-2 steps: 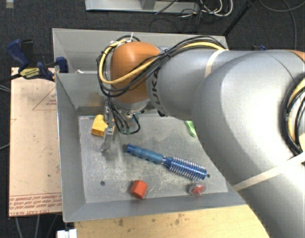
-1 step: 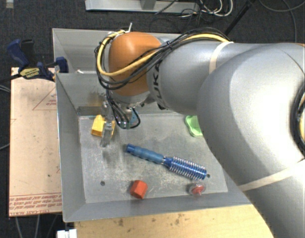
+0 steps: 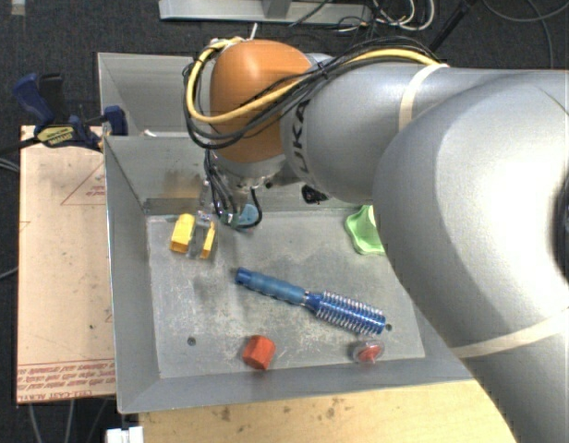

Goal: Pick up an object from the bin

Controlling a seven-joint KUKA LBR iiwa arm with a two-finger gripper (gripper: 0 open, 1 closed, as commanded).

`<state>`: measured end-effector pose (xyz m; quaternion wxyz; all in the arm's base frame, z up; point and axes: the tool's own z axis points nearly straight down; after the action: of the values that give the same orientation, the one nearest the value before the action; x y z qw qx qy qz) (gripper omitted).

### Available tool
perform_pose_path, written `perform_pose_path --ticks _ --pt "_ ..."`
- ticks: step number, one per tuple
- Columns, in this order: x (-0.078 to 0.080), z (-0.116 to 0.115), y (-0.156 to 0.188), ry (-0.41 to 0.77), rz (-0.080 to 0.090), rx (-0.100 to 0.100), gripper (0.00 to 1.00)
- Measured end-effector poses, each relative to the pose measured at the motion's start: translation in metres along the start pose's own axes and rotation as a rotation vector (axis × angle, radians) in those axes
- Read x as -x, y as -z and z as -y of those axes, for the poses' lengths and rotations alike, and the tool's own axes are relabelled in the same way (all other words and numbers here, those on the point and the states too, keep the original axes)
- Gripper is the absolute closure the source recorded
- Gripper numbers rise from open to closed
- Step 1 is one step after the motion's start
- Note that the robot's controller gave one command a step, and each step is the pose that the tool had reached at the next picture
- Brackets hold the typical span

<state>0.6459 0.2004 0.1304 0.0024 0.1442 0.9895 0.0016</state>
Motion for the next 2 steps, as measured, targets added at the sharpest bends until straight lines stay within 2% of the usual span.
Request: perform_pose_path --ticks 1,2 --pt "-0.003 0.0002 -0.0635 -0.12 -0.008 -0.005 0.0" --pt "-0.0025 -0.0001 -0.0631 -0.12 -0.007 -0.003 0.0"
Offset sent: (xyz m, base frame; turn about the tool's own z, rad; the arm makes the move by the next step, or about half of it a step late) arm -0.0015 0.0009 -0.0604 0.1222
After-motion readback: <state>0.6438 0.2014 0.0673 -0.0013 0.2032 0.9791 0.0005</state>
